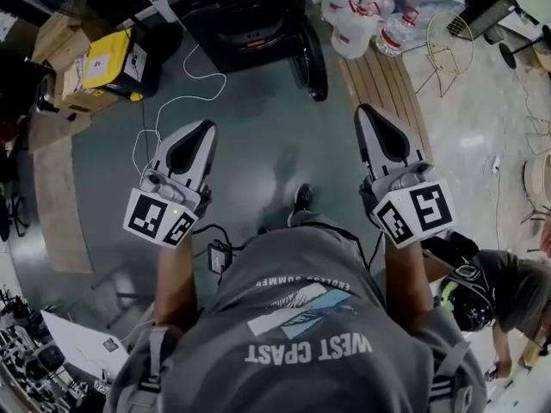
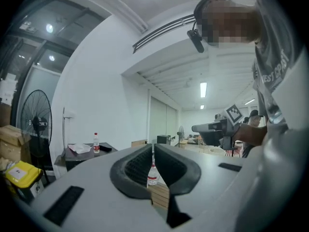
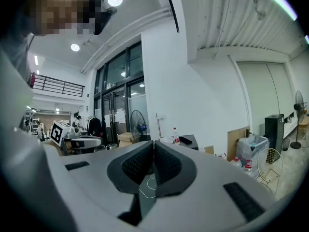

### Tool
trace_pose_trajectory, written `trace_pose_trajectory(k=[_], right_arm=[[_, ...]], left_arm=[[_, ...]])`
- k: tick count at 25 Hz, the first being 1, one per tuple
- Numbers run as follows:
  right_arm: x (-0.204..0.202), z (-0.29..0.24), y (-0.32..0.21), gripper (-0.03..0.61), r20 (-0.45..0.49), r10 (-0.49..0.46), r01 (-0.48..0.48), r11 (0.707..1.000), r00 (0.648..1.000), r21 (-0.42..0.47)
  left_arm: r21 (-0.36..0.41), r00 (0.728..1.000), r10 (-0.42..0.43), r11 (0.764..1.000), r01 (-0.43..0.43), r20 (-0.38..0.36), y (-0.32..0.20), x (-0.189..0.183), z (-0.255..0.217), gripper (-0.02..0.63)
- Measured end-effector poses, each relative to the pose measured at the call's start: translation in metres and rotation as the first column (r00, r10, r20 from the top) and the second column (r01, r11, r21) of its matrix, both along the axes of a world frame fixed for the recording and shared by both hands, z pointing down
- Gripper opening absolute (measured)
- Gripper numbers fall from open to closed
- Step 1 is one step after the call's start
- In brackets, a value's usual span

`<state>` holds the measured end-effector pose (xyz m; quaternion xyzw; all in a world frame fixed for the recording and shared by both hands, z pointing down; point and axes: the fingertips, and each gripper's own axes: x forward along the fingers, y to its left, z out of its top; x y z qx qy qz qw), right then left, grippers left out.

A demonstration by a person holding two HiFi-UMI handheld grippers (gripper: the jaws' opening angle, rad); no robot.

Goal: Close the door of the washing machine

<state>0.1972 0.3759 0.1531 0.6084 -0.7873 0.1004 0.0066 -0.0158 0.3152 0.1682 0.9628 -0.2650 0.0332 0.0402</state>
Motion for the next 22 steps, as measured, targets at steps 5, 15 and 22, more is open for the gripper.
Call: trace_pose_trajectory(k=[5,15,22], right_arm=[[0.022,0.003,-0.035,0.029,0.007,-0.054,0.054,0.999,0.998,0.004],[0.017,0.02,-0.099,0.029,0.014,-0.14,0.14,0.99,0.99,-0.036],[0.001,0.028,-0.152,0.029,-0.009,-0.13,0.129,0.991,0.992,-0.041]], left_arm=[[0.017,0.999,-0.027,1.0,0.027,0.022,-0.024,0.026,-0.001,0.029],[-0.009,0.996,-0.088,0.996,0.088,0.016,-0.074,0.031,0.011,0.029],[-0.015,0.997,-0.077,0.997,0.077,-0.008,-0.132,0.018,0.026,0.029]])
